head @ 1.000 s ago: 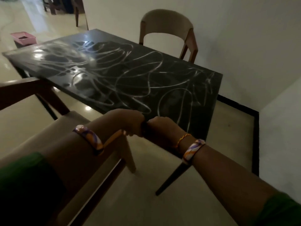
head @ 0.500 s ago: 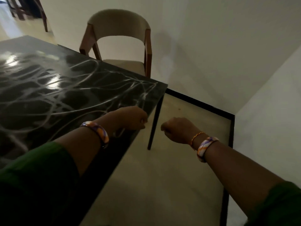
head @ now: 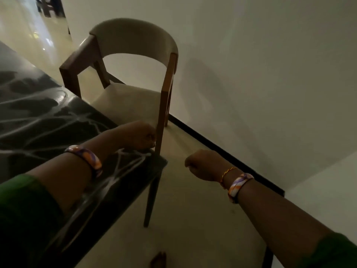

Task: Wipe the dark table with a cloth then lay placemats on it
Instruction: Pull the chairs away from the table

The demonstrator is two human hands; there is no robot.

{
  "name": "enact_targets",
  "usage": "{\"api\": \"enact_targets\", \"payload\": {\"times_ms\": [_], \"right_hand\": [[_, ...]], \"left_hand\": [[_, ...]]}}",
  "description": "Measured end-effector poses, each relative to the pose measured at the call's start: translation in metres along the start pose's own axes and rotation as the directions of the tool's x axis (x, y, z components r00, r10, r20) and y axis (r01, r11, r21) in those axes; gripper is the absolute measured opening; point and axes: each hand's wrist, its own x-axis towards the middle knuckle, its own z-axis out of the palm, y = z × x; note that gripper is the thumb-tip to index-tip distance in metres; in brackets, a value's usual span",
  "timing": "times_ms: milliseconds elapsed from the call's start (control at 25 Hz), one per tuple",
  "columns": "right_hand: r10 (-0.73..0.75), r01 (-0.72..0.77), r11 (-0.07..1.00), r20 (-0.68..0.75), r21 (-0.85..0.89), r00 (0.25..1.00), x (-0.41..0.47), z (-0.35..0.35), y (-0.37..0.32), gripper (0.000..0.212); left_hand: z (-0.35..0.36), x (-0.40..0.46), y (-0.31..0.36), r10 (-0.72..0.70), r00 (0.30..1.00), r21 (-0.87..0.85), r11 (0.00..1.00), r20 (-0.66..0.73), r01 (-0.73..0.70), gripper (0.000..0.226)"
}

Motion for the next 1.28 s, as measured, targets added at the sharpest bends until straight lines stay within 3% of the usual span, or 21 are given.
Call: {"api": "enact_targets", "payload": {"times_ms": [200, 440, 640, 760, 880, 1080, 1160, 1280], "right_hand": [[-0.016, 0.016, 1.000, 0.004, -0.011, 1.000, 0.095, -0.038, 0.099, 0.031], [-0.266, 0.274, 0.956, 0.086, -0.107, 0.960, 0.228, -0.039, 0.193, 0.031], [-0.442, 0.445, 0.894, 0.065, -0.058, 0.895, 0.351, -0.053, 0.288, 0.032], [-0.533, 0.535, 0.843, 0.050, -0.062, 0.845, 0.413, -0.066, 0.330, 0.035], [-0.585, 0.581, 0.811, -0.081, -0.070, 0.807, 0.467, -0.076, 0.359, 0.054], [-0.648, 0.609, 0.755, -0.132, -0.244, 0.750, 0.571, -0.083, 0.403, 0.081], [-0.667, 0.616, 0.725, -0.090, -0.309, 0.740, 0.604, -0.091, 0.417, 0.080], [-0.750, 0.698, 0.636, -0.049, -0.330, 0.660, 0.645, -0.105, 0.433, 0.074]], "left_hand": [[-0.045, 0.110, -0.025, -0.089, 0.996, -0.058, 0.995, -0.027, 0.087, 0.020], [-0.054, 0.209, -0.084, -0.245, 0.969, -0.032, 0.969, 0.016, 0.246, 0.027], [-0.087, 0.313, -0.130, -0.483, 0.876, -0.138, 0.867, 0.008, 0.479, 0.030], [-0.099, 0.372, -0.132, -0.510, 0.860, -0.294, 0.825, -0.021, 0.482, 0.035], [-0.102, 0.426, -0.133, -0.516, 0.857, -0.454, 0.767, -0.015, 0.454, 0.037], [-0.134, 0.511, -0.160, -0.689, 0.711, -0.368, 0.703, -0.142, 0.608, 0.057], [-0.142, 0.546, -0.172, -0.713, 0.693, -0.451, 0.657, -0.109, 0.604, 0.066], [-0.143, 0.593, -0.200, -0.725, 0.688, -0.604, 0.541, 0.017, 0.585, 0.067]]}}
